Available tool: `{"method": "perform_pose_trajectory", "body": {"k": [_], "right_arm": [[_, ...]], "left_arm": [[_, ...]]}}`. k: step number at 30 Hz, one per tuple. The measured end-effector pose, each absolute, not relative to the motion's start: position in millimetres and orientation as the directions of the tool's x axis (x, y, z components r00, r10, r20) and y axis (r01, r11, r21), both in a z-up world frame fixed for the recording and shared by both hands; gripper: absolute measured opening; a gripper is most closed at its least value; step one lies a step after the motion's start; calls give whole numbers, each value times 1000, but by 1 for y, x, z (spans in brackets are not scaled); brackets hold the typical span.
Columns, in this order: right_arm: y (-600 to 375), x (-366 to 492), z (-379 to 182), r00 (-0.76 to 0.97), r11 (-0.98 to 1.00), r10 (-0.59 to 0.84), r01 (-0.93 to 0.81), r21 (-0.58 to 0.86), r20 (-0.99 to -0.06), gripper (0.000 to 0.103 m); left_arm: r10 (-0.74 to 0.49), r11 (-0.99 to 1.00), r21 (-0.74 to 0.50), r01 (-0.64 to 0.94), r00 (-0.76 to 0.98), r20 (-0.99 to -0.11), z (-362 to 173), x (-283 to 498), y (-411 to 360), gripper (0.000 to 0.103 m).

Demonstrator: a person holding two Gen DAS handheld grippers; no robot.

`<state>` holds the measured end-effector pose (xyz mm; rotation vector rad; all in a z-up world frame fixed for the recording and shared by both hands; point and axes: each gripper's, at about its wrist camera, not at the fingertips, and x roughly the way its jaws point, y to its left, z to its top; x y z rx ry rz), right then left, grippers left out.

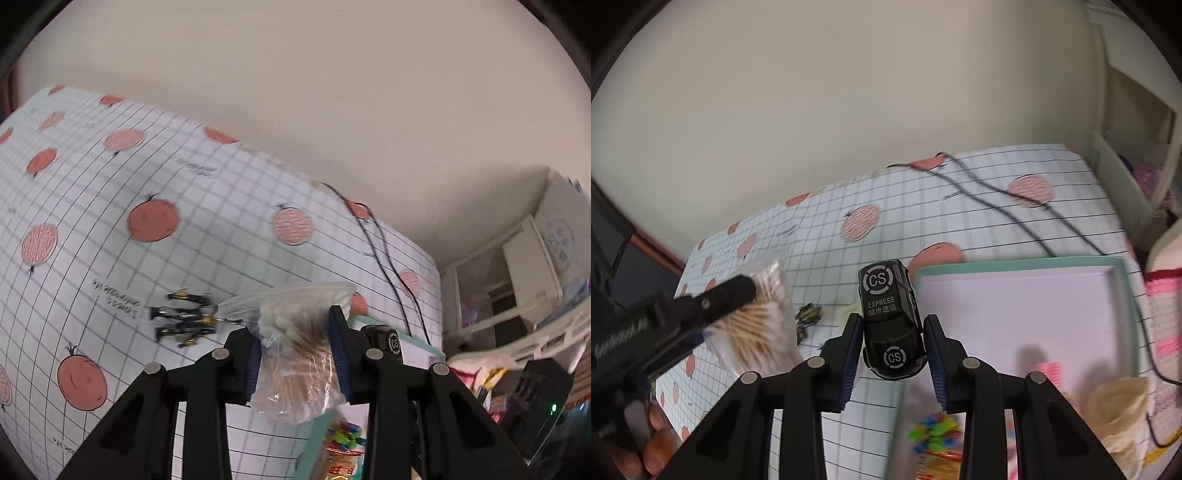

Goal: Organize objects
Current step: 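Carry the swab box and black toy car toward the tray with both grippers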

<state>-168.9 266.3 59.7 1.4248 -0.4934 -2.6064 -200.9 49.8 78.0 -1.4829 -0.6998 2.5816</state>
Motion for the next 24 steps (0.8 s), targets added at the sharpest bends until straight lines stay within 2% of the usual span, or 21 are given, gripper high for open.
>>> {"method": "perform_pose_trajectory", "body": {"k": [9, 20, 24], "right_arm": [[326, -155, 77, -596, -944, -181, -117, 308, -782, 36], [373, -147, 81, -613, -913, -155, -210, 349, -775, 36], [377, -147, 79, -601, -926, -109, -228, 301, -792, 36]], "left_arm": [[354, -907, -422, 3, -539, -765, 91, -192, 109, 35], [472, -865, -490, -103, -497, -728, 69, -193, 153, 35], [507, -845, -514, -145, -519, -688, 62, -192, 162, 35]]}}
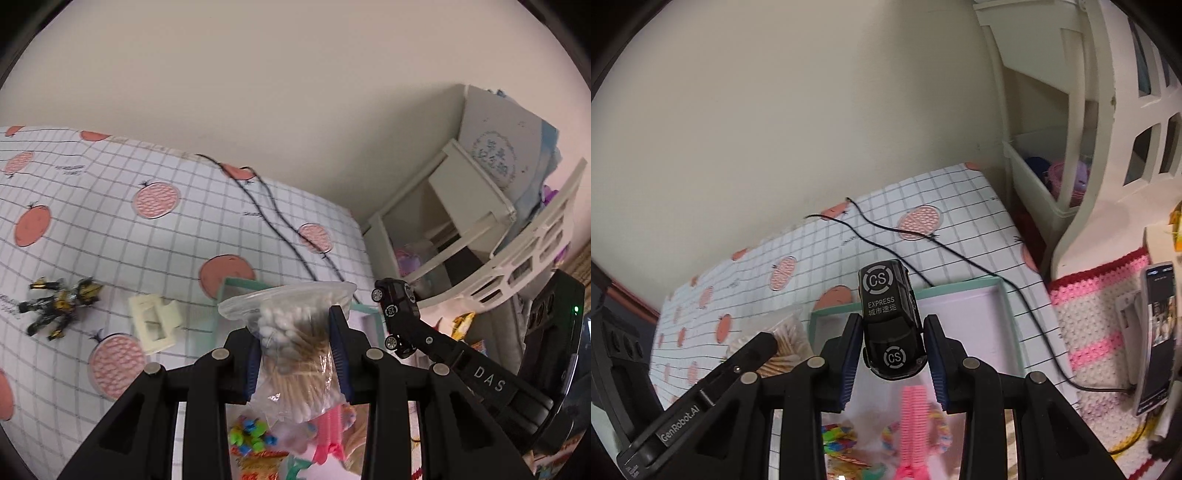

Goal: Organize objects
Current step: 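Carry the swab box and black toy car toward the tray with both grippers, then open both grippers to drop the swab bag and black car into the tray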

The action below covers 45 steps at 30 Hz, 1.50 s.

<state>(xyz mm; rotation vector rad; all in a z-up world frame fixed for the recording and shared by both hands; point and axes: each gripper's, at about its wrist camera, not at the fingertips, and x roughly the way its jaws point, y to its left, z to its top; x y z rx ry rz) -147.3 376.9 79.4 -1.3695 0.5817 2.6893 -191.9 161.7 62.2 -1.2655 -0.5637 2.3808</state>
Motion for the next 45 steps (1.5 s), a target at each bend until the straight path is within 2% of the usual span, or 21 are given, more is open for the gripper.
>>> {"method": "perform_pose_trajectory", "body": {"k": [6, 24, 45], "right_arm": [[383, -152, 62, -566, -922, -92, -262, 284, -820, 36], [385, -158, 5, -437, -924, -68, -311, 222, -897, 36], [384, -162, -12, -373, -930, -74, -310, 199, -925, 37]], "left_arm": [[522, -834, -533, -144, -523, -674, 42, -194, 165, 35], [475, -867, -480, -133, -513, -715, 9, -195, 173, 36], [452, -882, -460, -100, -453, -768, -16, -199, 178, 36]]}}
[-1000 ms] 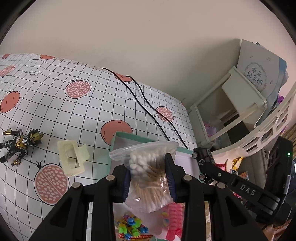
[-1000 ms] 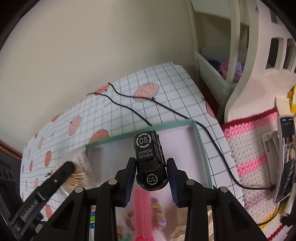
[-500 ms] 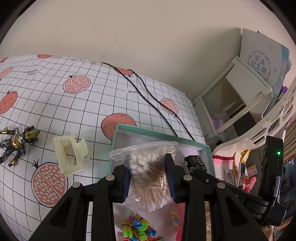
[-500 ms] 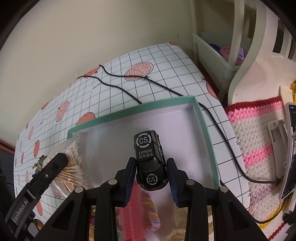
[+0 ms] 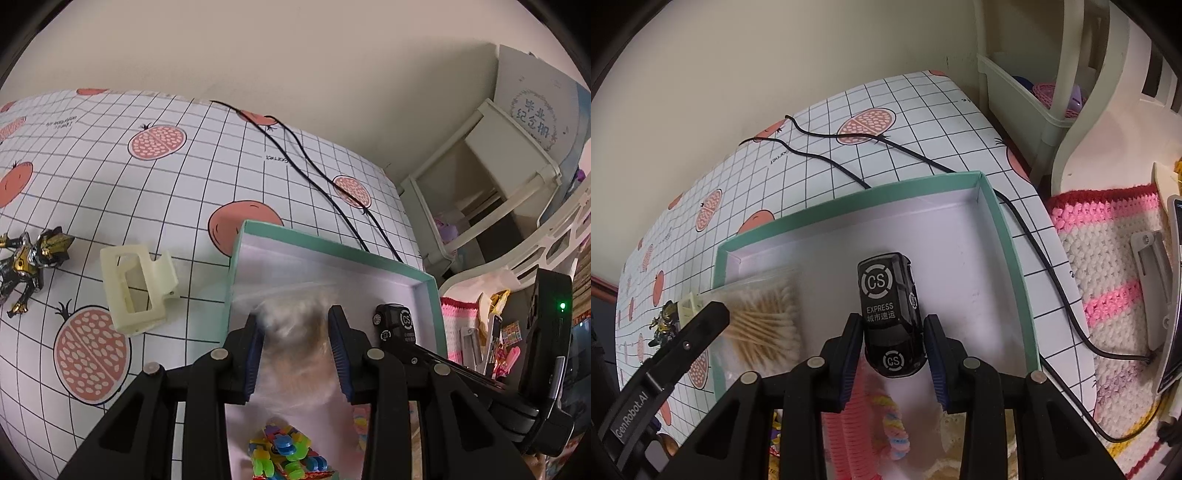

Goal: Organize objects
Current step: 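Open both grippers to drop the swab bag and black car into the tray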

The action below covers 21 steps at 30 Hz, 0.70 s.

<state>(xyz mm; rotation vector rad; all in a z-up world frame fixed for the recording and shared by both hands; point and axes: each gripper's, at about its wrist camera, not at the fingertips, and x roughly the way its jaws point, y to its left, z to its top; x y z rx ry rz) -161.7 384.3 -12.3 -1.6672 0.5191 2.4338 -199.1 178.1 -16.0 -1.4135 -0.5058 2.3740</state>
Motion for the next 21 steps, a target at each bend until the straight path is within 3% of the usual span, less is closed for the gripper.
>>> {"method": "perform_pose_trajectory", "body": {"k": [5, 7, 18, 21], "right_arm": [[385, -162, -10, -358, -932, -64, -312, 184, -932, 38], [384, -163, -8, -359, -934, -58, -311, 178, -932, 44], [369, -164, 36, -441, -953, -48, -250, 174, -896, 45], [362, -164, 47, -461, -958, -41, -233, 165, -887, 57]], "left_arm": [[455, -879, -468, -90, -445, -771, -14, -199, 178, 36], [453, -881, -465, -87, -438, -777, -13, -199, 178, 36], [398, -907, -419, -51, -433, -809, 12, -199, 170, 40], [367, -919, -394, -31, -438, -821, 19, -199, 164, 46]]}}
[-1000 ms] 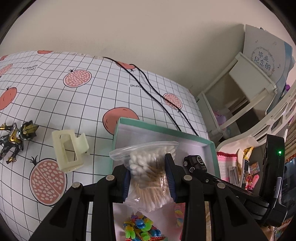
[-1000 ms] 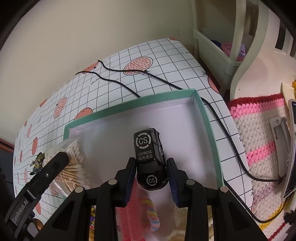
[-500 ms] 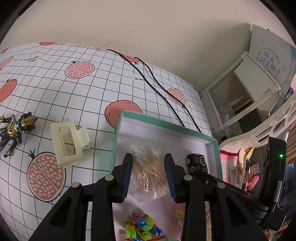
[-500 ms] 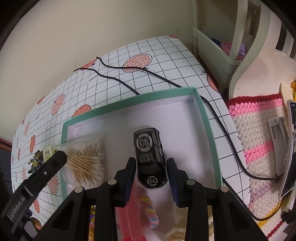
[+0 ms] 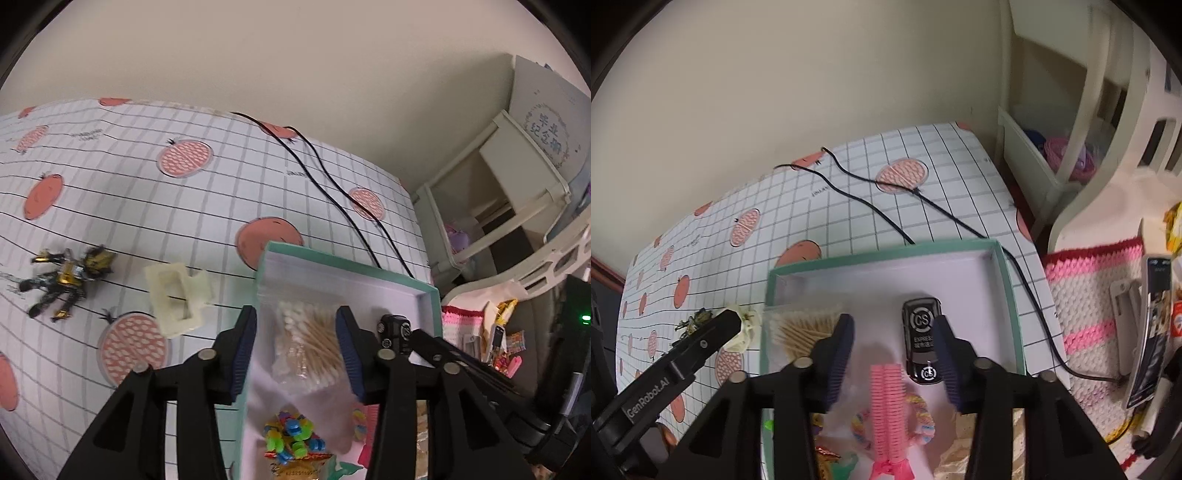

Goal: Organize objects
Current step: 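Open both grippers to drop the swab bag and black car into the tray, then move the left gripper to the robot figure while the right approaches the cream clip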

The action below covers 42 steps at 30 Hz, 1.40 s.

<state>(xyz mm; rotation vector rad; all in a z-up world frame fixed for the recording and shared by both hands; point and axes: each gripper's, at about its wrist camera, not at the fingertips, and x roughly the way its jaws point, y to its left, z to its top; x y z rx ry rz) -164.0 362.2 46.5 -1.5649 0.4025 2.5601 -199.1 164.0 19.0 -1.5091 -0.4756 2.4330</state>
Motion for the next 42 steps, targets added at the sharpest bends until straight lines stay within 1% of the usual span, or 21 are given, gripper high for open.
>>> {"method": "perform_pose_trajectory", "body": {"k": [1, 3, 5, 7, 9, 12, 17, 18, 19, 20, 23, 25, 28, 36, 37, 38, 42], "right_arm": [[360, -164, 49, -465, -961, -37, -228, 160, -885, 63], [356, -165, 53, -470, -964, -33, -217, 151, -882, 64], [353, -165, 54, -470, -966, -32, -211, 147, -882, 66], [351, -164, 54, -471, -968, -32, -205, 145, -882, 72], [349, -165, 54, -469, -970, -32, -200, 141, -882, 74], [347, -167, 51, -464, -971, -28, -199, 135, -886, 81], [346, -168, 44, -445, -972, -23, -199, 124, -895, 86], [346, -168, 43, -442, -972, -21, -201, 122, -897, 90], [346, -168, 42, -440, -972, -20, -202, 120, -898, 93], [346, -168, 42, -439, -972, -18, -201, 118, -898, 93], [345, -168, 42, -440, -975, -11, -196, 108, -898, 95], [344, -169, 42, -441, -975, -7, -194, 103, -897, 101], [343, -169, 41, -440, -976, -3, -193, 98, -898, 102], [343, -168, 38, -439, -976, -2, -193, 96, -898, 103], [344, -168, 37, -438, -976, -1, -194, 95, -899, 103], [344, -168, 36, -438, -976, -1, -194, 95, -899, 103], [344, -168, 34, -432, -978, -1, -188, 91, -902, 103]], "left_arm": [[356, -923, -384, -27, -442, -823, 22, -199, 162, 47], [333, -931, -364, -17, -444, -832, 26, -199, 158, 52], [315, -935, -354, 0, -455, -833, 31, -198, 153, 60], [297, -941, -338, 7, -462, -836, 35, -199, 151, 60], [271, -950, -311, 12, -458, -847, 36, -199, 151, 60], [243, -960, -280, 19, -447, -861, 34, -200, 151, 61], [205, -968, -247, 48, -416, -886, 25, -203, 147, 62], [196, -970, -238, 54, -412, -890, 24, -203, 146, 65], [186, -971, -230, 61, -410, -893, 24, -203, 144, 78], [183, -971, -229, 65, -411, -893, 24, -203, 143, 85], [175, -971, -225, 77, -412, -894, 23, -205, 141, 85], [159, -974, -210, 81, -410, -898, 22, -205, 140, 85], [138, -979, -186, 84, -403, -905, 19, -206, 140, 85], [123, -979, -176, 103, -391, -912, 13, -208, 137, 86], [121, -979, -175, 104, -390, -913, 11, -207, 137, 90], [120, -979, -174, 106, -389, -913, 11, -207, 137, 97], [109, -979, -167, 115, -393, -913, 9, -207, 135, 97]]}}
